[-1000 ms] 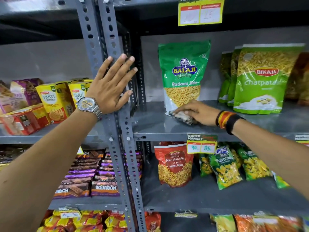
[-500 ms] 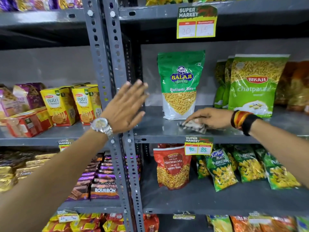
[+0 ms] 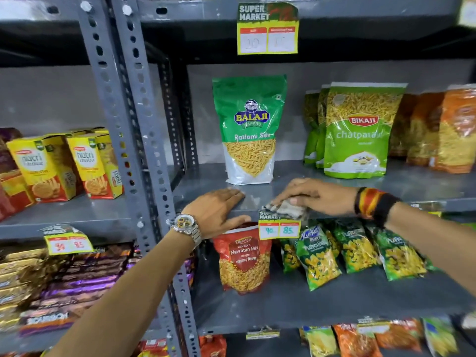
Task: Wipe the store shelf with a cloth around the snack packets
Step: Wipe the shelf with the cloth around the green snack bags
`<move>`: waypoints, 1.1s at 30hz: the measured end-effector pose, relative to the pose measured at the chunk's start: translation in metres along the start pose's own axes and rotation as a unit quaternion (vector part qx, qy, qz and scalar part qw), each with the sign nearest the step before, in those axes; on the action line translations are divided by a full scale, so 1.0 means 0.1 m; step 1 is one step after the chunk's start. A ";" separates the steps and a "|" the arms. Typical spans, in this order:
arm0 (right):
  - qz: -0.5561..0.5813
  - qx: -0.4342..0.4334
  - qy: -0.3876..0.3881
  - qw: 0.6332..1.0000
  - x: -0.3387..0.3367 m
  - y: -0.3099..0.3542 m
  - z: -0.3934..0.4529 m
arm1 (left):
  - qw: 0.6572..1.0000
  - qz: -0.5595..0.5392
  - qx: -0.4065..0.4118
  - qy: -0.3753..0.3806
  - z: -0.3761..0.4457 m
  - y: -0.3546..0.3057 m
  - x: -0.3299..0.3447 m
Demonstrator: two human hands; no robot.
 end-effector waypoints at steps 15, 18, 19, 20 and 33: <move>0.012 0.003 -0.051 0.999 -0.09 -0.08 -0.32 | 0.999 -0.022 -0.012 0.023 0.01 -0.06 -0.07; 0.041 0.067 -0.145 0.986 -0.49 -0.46 -0.44 | 1.000 -0.005 0.012 -0.002 0.13 -0.20 -0.14; 0.050 0.081 -0.168 0.981 -0.59 -0.55 -0.42 | 1.000 -0.005 0.025 -0.011 0.20 -0.27 -0.17; 0.055 0.092 -0.179 0.978 -0.66 -0.64 -0.38 | 0.999 -0.015 0.034 -0.016 0.28 -0.36 -0.20; 0.053 0.061 -0.183 0.980 -0.95 -1.26 0.99 | 0.997 -0.049 0.033 0.048 0.64 -0.62 -0.06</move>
Point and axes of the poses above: each hand's wrist, its own z-axis towards the middle knuckle, its own x-axis out of the palm, y = z × x, the point moved 4 cm from there along z, towards the middle knuckle, and after that the axes turned 14 degrees about z, right-handed, at the moved point
